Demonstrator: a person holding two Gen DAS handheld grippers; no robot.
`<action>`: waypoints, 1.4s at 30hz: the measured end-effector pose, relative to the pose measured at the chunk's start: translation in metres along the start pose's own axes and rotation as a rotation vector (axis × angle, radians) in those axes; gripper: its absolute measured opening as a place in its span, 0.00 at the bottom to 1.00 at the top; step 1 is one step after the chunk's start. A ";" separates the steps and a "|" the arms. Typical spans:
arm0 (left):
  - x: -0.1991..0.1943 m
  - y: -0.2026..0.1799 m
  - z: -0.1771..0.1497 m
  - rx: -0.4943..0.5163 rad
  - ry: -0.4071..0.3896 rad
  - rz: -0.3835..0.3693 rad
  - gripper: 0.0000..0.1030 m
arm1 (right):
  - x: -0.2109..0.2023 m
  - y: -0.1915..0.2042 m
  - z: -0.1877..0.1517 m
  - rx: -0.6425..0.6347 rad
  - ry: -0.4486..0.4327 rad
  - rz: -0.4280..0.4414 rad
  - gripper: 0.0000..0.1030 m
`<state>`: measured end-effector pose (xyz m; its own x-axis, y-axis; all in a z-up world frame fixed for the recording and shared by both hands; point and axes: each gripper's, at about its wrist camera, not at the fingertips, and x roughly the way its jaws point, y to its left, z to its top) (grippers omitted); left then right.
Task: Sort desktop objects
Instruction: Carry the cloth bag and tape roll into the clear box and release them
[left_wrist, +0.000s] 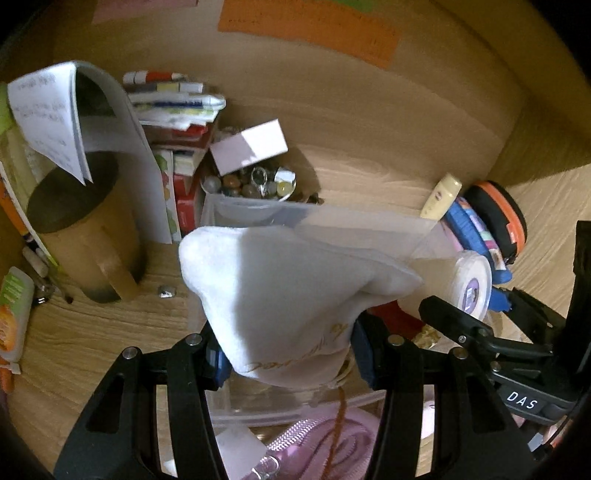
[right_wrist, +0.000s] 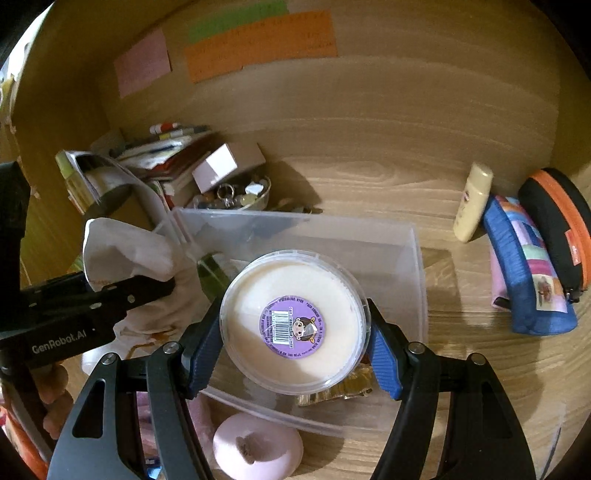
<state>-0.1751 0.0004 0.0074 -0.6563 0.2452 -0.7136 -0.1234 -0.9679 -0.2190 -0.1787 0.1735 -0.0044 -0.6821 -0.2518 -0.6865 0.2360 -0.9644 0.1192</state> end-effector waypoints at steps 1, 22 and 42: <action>0.003 0.000 -0.001 0.002 0.007 0.003 0.52 | 0.002 0.000 0.000 0.000 0.005 0.000 0.65; 0.013 -0.008 -0.003 0.059 0.048 0.034 0.59 | 0.017 0.008 -0.006 -0.081 0.051 -0.106 0.68; -0.058 -0.031 -0.015 0.129 -0.117 0.099 0.88 | -0.052 0.022 -0.014 -0.104 -0.061 -0.155 0.83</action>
<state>-0.1223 0.0170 0.0458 -0.7510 0.1473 -0.6437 -0.1434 -0.9879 -0.0588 -0.1281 0.1668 0.0235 -0.7555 -0.1087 -0.6461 0.1935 -0.9792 -0.0615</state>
